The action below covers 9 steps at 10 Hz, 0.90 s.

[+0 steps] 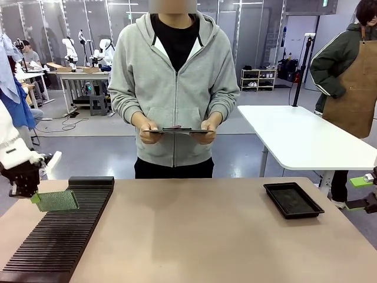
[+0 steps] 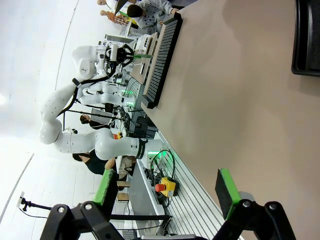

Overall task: Inspect the PCB.
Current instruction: Pick up the Blank PCB and present it to the human.

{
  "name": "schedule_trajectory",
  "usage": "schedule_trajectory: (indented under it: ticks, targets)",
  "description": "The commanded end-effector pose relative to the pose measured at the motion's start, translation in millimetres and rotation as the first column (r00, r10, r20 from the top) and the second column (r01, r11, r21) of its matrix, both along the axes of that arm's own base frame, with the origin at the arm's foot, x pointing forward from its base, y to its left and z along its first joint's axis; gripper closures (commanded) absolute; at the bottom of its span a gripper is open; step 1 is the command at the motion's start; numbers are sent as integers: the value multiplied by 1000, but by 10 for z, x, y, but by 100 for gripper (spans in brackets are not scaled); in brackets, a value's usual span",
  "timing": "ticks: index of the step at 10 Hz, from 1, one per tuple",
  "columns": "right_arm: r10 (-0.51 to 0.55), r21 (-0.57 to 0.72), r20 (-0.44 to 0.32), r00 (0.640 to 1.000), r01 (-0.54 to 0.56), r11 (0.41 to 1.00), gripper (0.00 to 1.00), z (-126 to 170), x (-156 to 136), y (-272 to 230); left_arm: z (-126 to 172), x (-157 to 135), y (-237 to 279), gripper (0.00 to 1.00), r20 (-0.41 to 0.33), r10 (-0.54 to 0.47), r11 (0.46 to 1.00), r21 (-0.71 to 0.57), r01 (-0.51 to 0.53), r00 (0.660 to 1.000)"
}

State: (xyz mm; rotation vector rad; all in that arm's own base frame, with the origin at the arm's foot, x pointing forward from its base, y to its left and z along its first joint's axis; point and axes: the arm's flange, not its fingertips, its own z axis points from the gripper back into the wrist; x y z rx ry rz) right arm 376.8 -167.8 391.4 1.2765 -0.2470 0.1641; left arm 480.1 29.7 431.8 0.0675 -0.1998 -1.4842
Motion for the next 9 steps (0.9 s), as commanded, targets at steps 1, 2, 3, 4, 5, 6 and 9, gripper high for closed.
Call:
schedule_trajectory:
  ticks: [1,2,3,4,5,6,9]
  targets:
    - [4,-4,1,1000,-4,1000,0,7,7,0,212,-90,72,100,-64,17,994,-106,-24,998]
    - [4,-4,1,1000,-4,1000,0,7,7,0,200,-69,85,100,-107,25,988,-147,-41,994]
    - [4,-4,1,1000,-4,1000,0,7,7,0,205,-68,73,100,-137,30,982,-183,-55,990]
    - [4,-4,1,1000,-4,1000,0,7,7,0,290,-113,20,100,-225,28,965,-249,-86,974]
    - [4,-4,1,1000,-4,1000,0,7,7,0,408,-132,-61,100,-312,44,933,-328,-151,949]
    - [4,-4,1,1000,-4,1000,0,7,7,0,534,-98,-125,100,-406,58,864,-437,-249,912]
    - [4,-4,1,1000,-4,1000,0,7,7,0,546,148,-167,100,-579,-17,551,-686,-475,815]
